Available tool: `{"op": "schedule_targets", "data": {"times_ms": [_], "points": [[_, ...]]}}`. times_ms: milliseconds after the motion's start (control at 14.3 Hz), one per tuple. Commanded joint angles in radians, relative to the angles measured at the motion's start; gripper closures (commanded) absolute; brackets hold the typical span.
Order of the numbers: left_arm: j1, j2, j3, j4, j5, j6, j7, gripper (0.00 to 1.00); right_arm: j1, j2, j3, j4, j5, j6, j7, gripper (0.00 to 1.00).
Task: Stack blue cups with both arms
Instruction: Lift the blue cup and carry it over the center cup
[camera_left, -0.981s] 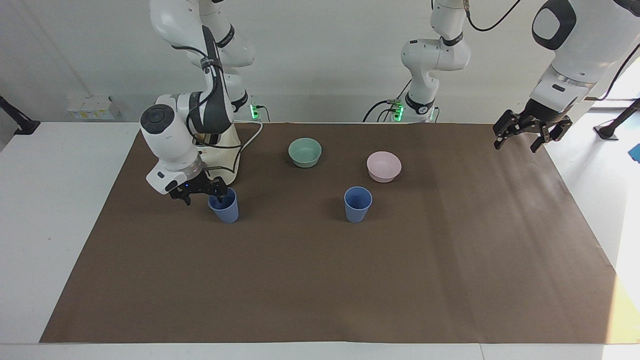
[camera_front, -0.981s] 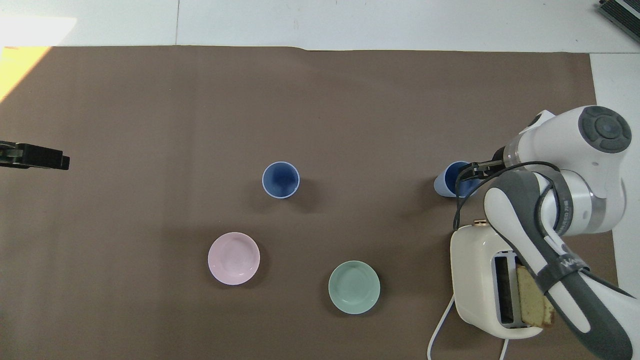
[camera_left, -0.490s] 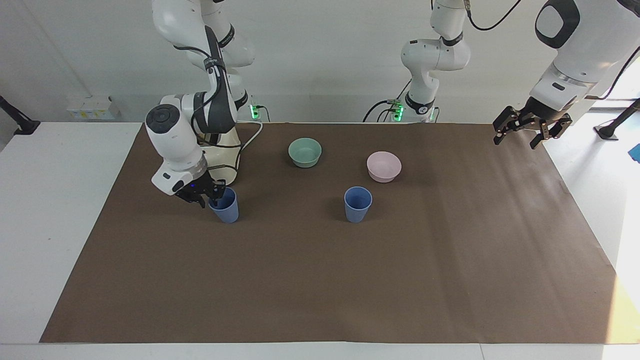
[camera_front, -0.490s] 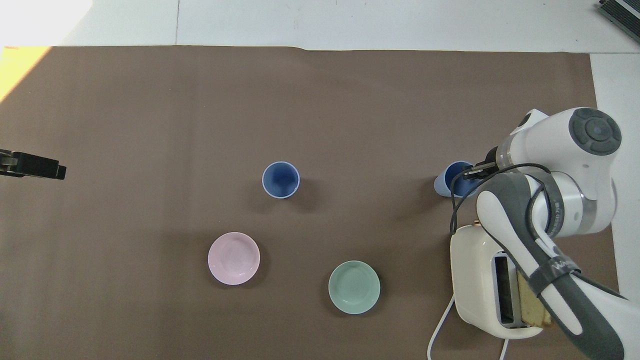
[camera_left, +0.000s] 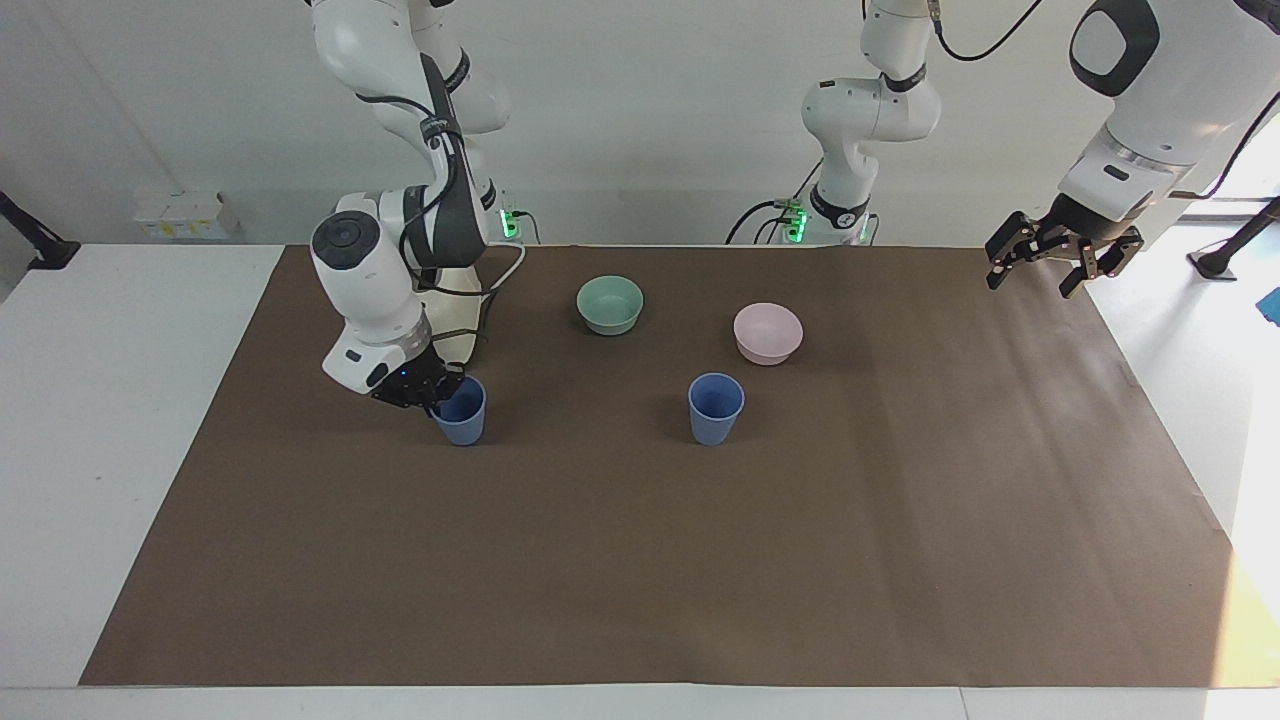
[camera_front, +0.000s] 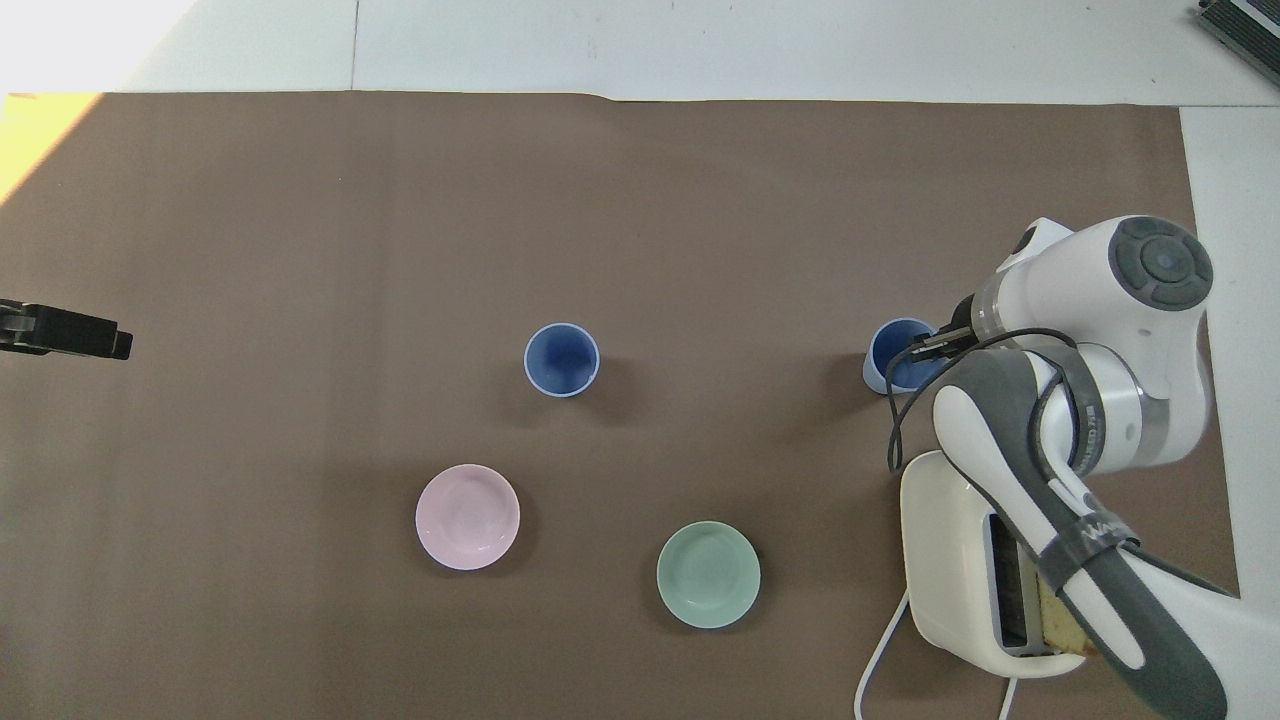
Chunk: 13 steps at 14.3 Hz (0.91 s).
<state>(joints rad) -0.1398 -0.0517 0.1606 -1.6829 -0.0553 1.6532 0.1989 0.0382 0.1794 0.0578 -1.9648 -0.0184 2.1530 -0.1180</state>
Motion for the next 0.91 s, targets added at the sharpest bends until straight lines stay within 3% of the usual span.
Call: {"op": "schedule_targets", "data": {"times_ms": [0,280,560,840], "points": [[0.011,-0.007,-0.009,0.008,0.012,-0.021,0.014,0.00,-0.001,0.008,0.022,0.111,0.011,-0.111,-0.017,1.00],[0.011,-0.007,-0.009,0.008,0.012,-0.023,0.014,0.00,0.005,0.009,0.108,0.248,0.005,-0.214,0.162,1.00],[0.011,-0.007,-0.009,0.011,0.012,-0.023,0.013,0.00,0.167,0.032,0.122,0.368,-0.017,-0.283,0.439,1.00],[-0.001,-0.005,-0.010,0.011,0.011,-0.024,0.004,0.00,0.298,0.057,0.123,0.440,-0.068,-0.271,0.627,1.00]]}}
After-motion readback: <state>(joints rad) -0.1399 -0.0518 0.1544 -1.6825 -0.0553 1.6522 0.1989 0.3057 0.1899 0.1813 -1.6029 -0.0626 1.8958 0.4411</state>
